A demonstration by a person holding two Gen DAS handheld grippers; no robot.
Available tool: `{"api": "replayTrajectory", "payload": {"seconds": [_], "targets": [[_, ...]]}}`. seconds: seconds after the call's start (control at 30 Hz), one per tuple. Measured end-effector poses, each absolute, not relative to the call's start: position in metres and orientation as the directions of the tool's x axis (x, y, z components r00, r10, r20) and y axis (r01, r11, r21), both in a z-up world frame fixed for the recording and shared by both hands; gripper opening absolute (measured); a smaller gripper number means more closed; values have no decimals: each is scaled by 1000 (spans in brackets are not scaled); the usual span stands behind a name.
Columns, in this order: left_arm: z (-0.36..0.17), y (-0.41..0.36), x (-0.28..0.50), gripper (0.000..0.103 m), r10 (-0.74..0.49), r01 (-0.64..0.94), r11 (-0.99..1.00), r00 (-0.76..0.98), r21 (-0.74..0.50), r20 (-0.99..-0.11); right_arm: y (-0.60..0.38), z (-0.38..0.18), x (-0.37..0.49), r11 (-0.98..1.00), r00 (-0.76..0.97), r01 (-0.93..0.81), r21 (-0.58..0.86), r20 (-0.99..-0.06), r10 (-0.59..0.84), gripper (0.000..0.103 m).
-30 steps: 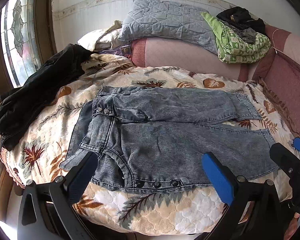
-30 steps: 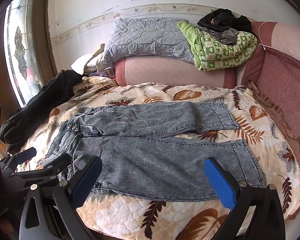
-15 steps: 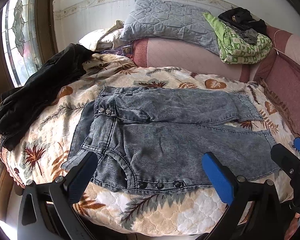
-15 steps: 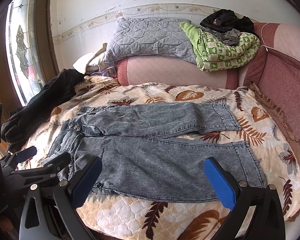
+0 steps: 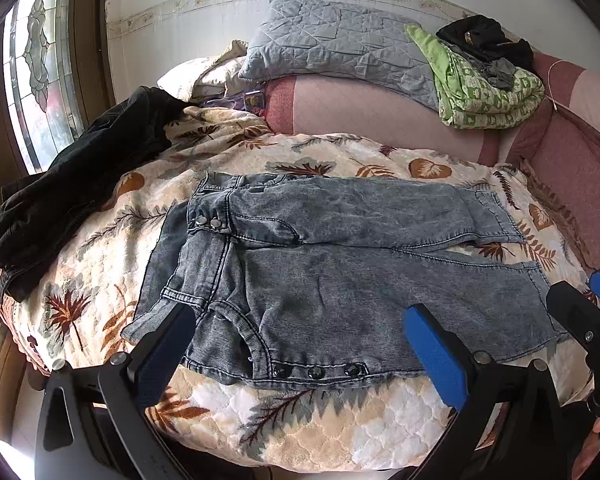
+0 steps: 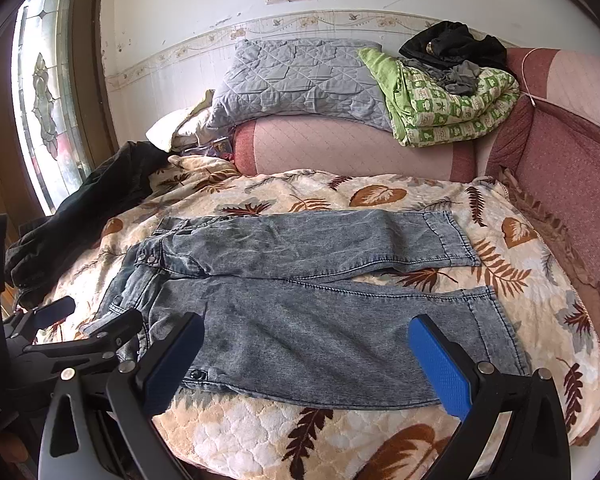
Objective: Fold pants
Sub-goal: 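Move both tools toward the jeans lying flat on the bed, then grasp the jeans waistband with the left tool while the right tool grasps a leg hem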
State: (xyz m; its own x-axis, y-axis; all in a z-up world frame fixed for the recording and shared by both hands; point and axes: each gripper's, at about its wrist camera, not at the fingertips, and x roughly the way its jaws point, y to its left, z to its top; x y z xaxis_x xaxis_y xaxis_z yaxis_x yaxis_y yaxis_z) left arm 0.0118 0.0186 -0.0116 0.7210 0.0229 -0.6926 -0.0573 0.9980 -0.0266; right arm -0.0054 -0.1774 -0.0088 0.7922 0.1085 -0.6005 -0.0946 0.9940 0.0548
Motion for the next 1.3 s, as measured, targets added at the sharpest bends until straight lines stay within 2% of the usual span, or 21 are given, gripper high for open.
{"api": "replayTrajectory", "payload": {"seconds": [0.2, 0.37, 0.5, 0.57, 0.73, 0.8, 0.87, 0.9, 1.0, 1.07, 1.3], "targets": [[-12, 25, 16, 103, 12, -52, 998, 715, -36, -699, -185, -12, 0, 991, 775, -111, 81, -616, 137, 103], [-14, 62, 47, 103, -70, -57, 988, 678, -146, -732, -219, -12, 28, 974, 723, -133, 183, -655, 221, 103], [-9, 97, 93, 103, 3, -118, 988, 662, -100, -749, -269, -9, 75, 970, 698, -89, 225, -681, 222, 103], [-9, 116, 119, 103, 24, -142, 986, 651, -90, -759, -300, -11, 109, 953, 663, -60, 298, -702, 261, 103], [-16, 150, 180, 103, 25, -178, 979, 604, -104, -796, -374, -26, 193, 932, 615, 56, 359, -747, 250, 103], [-21, 157, 203, 103, 2, -173, 977, 586, -123, -810, -396, -35, 227, 927, 589, 94, 363, -771, 242, 102], [-28, 162, 229, 103, -4, -177, 976, 560, -125, -828, -414, -45, 257, 920, 565, 121, 372, -788, 244, 91], [-32, 165, 240, 103, -15, -175, 975, 553, -133, -833, -421, -50, 273, 919, 549, 135, 369, -800, 240, 90], [-41, 168, 270, 103, -25, -183, 973, 534, -144, -845, -434, -66, 315, 925, 514, 170, 341, -831, 212, 89], [-47, 170, 287, 103, -11, -197, 971, 528, -135, -849, -437, -77, 338, 935, 498, 161, 316, -844, 200, 84], [-62, 177, 316, 103, 23, -231, 967, 508, -110, -861, -440, -96, 381, 960, 468, 157, 233, -873, 136, 84]]}}
